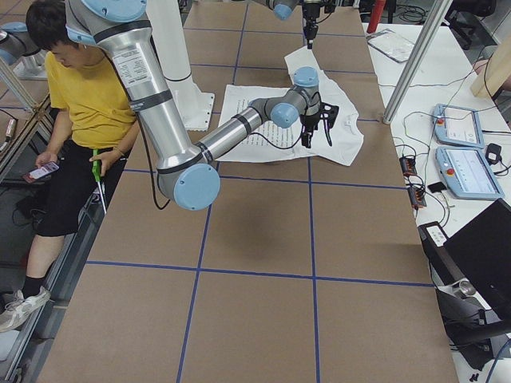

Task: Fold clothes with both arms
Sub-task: 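Fold the held sleeve across the shirt toward the right gripper's side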

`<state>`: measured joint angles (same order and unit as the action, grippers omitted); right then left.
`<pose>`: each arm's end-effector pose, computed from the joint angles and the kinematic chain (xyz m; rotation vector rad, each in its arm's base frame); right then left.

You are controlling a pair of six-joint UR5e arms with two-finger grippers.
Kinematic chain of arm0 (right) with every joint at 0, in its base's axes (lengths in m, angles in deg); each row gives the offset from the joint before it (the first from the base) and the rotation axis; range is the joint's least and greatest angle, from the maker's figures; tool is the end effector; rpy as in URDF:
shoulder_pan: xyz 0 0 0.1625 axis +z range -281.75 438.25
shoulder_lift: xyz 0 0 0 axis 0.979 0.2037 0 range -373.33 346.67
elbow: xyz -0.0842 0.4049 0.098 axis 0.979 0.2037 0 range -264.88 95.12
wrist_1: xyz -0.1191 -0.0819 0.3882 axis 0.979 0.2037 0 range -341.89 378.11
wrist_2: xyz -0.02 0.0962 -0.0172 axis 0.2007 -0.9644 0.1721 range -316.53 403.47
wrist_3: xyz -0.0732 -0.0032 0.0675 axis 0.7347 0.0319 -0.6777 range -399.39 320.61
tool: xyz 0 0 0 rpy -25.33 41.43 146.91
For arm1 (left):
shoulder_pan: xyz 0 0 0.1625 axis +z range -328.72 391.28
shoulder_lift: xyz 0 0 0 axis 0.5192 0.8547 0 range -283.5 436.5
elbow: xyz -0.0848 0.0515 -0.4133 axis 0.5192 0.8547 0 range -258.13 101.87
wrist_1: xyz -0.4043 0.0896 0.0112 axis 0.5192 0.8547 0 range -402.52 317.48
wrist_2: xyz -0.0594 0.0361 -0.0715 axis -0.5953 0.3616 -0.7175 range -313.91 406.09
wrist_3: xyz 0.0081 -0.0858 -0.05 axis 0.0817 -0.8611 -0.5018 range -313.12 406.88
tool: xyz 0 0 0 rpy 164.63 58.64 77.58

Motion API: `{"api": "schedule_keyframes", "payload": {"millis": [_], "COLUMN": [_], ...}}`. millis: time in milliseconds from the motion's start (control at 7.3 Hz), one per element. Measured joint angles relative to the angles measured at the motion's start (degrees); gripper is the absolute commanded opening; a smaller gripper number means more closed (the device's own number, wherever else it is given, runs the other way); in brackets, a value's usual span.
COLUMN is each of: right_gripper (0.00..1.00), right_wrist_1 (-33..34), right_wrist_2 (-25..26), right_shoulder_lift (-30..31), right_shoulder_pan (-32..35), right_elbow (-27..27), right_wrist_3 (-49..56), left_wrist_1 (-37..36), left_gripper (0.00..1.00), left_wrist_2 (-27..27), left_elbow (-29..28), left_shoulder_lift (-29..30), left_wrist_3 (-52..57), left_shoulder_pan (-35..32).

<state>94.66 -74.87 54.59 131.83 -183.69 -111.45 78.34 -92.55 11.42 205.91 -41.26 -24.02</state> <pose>-0.3042 -0.5571 0.3479 0.0624 -0.8941 0.3888 0.3338 -0.5849 0.1733 -0.1020 1.3421 -0.2717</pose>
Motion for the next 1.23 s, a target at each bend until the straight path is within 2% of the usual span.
{"api": "schedule_keyframes", "payload": {"millis": [274,411,685,822,1233], "right_gripper": [1.00,1.00,1.00,1.00,1.00], "right_wrist_1": [0.1,0.1,0.1,0.1,0.2], "right_wrist_2": [-1.6,-2.1,-2.4,-2.4,-2.4], "right_shoulder_lift": [2.8,4.0,5.4,5.5,5.8], "right_shoulder_pan": [2.8,4.2,5.6,5.8,6.0], "right_elbow": [-0.2,-0.2,0.0,0.1,0.3], "right_wrist_3": [5.0,7.3,10.6,11.1,11.3], "left_wrist_1": [0.1,0.3,0.4,0.5,1.3], "left_gripper": [0.00,0.00,0.00,0.00,0.00], "left_wrist_2": [6.6,10.0,14.9,19.1,27.4], "left_elbow": [-10.1,-14.2,-18.0,-19.7,-22.3], "left_shoulder_lift": [13.6,18.1,23.3,25.4,26.9], "left_wrist_3": [-6.9,-8.5,-10.2,-10.5,-10.6], "left_shoulder_pan": [4.9,7.3,11.4,14.5,20.8]}}
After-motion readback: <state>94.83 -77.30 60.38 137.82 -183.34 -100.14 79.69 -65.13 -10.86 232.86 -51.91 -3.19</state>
